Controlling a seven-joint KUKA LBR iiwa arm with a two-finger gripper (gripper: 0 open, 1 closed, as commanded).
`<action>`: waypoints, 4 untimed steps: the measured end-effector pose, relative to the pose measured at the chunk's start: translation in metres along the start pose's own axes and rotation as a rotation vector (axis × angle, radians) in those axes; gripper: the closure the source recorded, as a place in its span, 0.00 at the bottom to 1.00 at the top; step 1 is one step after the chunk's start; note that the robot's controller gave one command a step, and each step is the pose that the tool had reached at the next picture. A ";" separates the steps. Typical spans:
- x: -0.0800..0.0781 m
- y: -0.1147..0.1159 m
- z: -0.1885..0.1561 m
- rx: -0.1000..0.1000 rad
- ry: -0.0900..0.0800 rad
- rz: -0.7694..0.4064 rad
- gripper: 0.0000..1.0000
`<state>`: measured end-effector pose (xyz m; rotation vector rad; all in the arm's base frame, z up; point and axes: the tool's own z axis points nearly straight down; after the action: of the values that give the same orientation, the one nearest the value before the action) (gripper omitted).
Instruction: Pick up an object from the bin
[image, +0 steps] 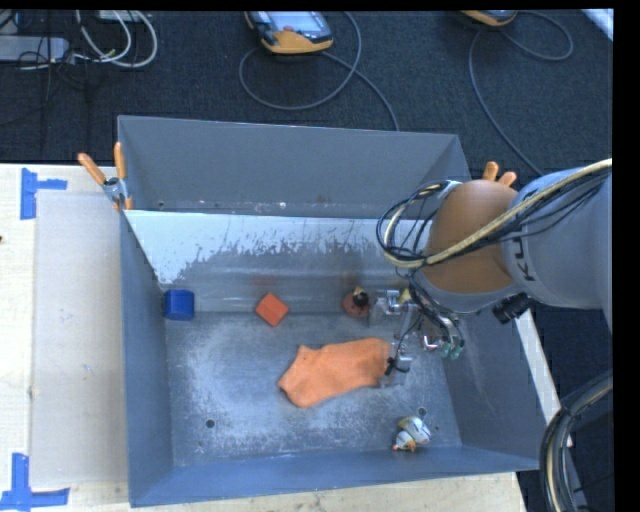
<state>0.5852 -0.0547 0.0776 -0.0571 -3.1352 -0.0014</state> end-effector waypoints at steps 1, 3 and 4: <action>0.020 0.044 0.006 0.001 -0.009 -0.212 1.00; 0.022 0.049 -0.040 -0.001 0.000 -0.216 1.00; -0.001 0.026 -0.092 -0.001 -0.008 -0.262 1.00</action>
Offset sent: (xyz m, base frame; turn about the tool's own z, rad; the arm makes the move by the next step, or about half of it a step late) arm 0.0000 0.0000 0.0000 0.0000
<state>0.5875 -0.0286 0.1701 0.3535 -3.1243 -0.0040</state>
